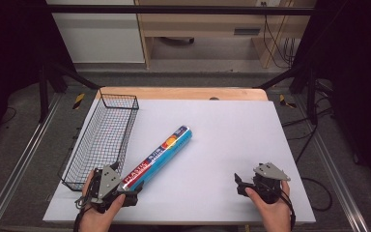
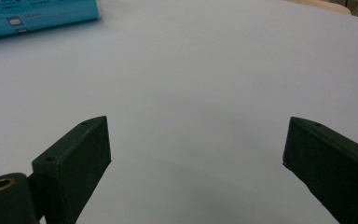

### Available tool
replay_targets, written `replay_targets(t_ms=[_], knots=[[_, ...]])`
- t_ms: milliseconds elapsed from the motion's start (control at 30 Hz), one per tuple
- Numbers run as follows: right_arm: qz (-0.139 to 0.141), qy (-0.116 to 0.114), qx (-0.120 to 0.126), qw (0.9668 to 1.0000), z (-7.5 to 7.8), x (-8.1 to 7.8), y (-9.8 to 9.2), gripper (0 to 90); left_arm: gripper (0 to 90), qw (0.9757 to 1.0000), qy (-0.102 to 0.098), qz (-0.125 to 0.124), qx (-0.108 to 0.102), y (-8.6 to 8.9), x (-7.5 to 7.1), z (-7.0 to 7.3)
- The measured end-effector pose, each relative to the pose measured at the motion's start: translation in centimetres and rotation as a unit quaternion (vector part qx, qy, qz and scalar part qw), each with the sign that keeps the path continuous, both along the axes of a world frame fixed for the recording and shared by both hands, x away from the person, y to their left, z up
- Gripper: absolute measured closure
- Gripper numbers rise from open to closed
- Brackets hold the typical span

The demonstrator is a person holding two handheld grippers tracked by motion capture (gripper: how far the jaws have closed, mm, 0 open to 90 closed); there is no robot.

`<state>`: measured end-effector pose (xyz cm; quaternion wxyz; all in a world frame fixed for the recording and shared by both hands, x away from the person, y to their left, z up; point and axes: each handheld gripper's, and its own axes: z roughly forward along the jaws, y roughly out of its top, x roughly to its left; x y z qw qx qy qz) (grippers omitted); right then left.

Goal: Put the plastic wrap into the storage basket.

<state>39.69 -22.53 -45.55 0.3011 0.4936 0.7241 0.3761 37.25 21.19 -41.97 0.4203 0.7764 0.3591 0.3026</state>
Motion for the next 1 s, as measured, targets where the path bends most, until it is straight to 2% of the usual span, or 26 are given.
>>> replay_targets(t_ms=[133,167,267,300,333,400,467,500,533,567,600,633,667,700,733,767,800,833,933,1000], knots=[[0.001,-0.005,-0.002,1.0,0.1,-0.3,0.2,7.7,3.4,0.9999,0.001,-0.008,0.007,-0.2,0.0,0.6],[0.003,-0.006,-0.004,1.0,0.0,-0.4,0.3,7.8,3.4,0.9998,0.005,-0.008,0.017,-0.4,0.2,1.1],[0.014,0.004,-0.007,0.9999,-0.3,-0.4,0.6,7.8,3.6,0.9994,0.015,-0.015,0.026,-0.7,0.7,1.8],[0.021,0.006,-0.009,0.9997,-0.4,-0.4,0.7,7.8,3.8,0.9987,0.024,-0.019,0.042,-1.3,1.3,2.4],[0.021,0.006,-0.009,0.9997,-0.4,-0.4,0.7,7.8,4.2,0.9987,0.024,-0.019,0.042,-1.3,1.3,2.4],[0.028,0.008,-0.013,0.9995,-0.5,-0.4,0.8,7.8,4.3,0.9967,0.04,-0.026,0.065,-2.1,2.1,2.9],[0.031,0.007,-0.008,0.9995,-0.3,-0.5,0.8,7.9,4.3,0.9912,0.076,-0.042,0.099,-3.2,3.2,3.2],[0.031,0.008,-0.005,0.9995,-0.3,-0.5,0.6,8.2,4.4,0.9862,0.094,-0.051,0.126,-4.3,3.9,3.4],[0.031,0.008,-0.005,0.9995,-0.3,-0.5,0.6,8.2,4.7,0.9862,0.094,-0.051,0.126,-4.3,3.9,3.4],[0.032,0.005,-0.003,0.9995,-0.3,-0.5,0.5,8.2,5.0,0.9788,0.108,-0.057,0.164,-5.7,4.7,3.3],[0.033,0.008,-0.003,0.9994,-0.3,-0.5,0.5,8.2,5.0,0.9744,0.121,-0.062,0.179,-6.1,5.0,3.3],[0.034,0.011,-0.002,0.9994,-0.3,-0.5,0.5,8.3,4.9,0.969,0.133,-0.07,0.196,-6.7,5.4,3.1],[0.033,0.011,-0.002,0.9994,-0.3,-0.5,0.5,8.5,4.6,0.969,0.133,-0.07,0.196,-6.7,5.4,3.1],[0.035,0.009,-0.002,0.9993,-0.3,-0.5,0.5,8.6,4.8,0.9595,0.154,-0.078,0.222,-7.7,6.3,2.8],[0.035,0.011,-0.001,0.9993,-0.3,-0.5,0.5,8.8,5.6,0.9595,0.154,-0.078,0.222,-7.7,6.3,2.8],[0.035,0.012,0.0,0.9993,-0.3,-0.6,0.6,8.8,6.1,0.957,0.157,-0.079,0.23,-8.4,7.0,2.7],[0.038,0.012,-0.002,0.9992,-0.3,-0.6,0.6,8.8,5.7,0.957,0.157,-0.079,0.23,-8.4,7.0,2.7],[0.039,0.012,-0.002,0.9992,-0.3,-0.6,0.6,9.1,6.0,0.9567,0.161,-0.082,0.228,-8.8,7.7,2.8],[0.04,0.011,-0.003,0.9991,-0.3,-0.5,0.7,9.4,6.8,0.9614,0.156,-0.085,0.21,-9.2,8.7,2.8],[0.04,0.014,-0.002,0.9991,-0.3,-0.5,0.8,9.5,7.2,0.9628,0.152,-0.081,0.208,-9.5,9.4,2.5]])
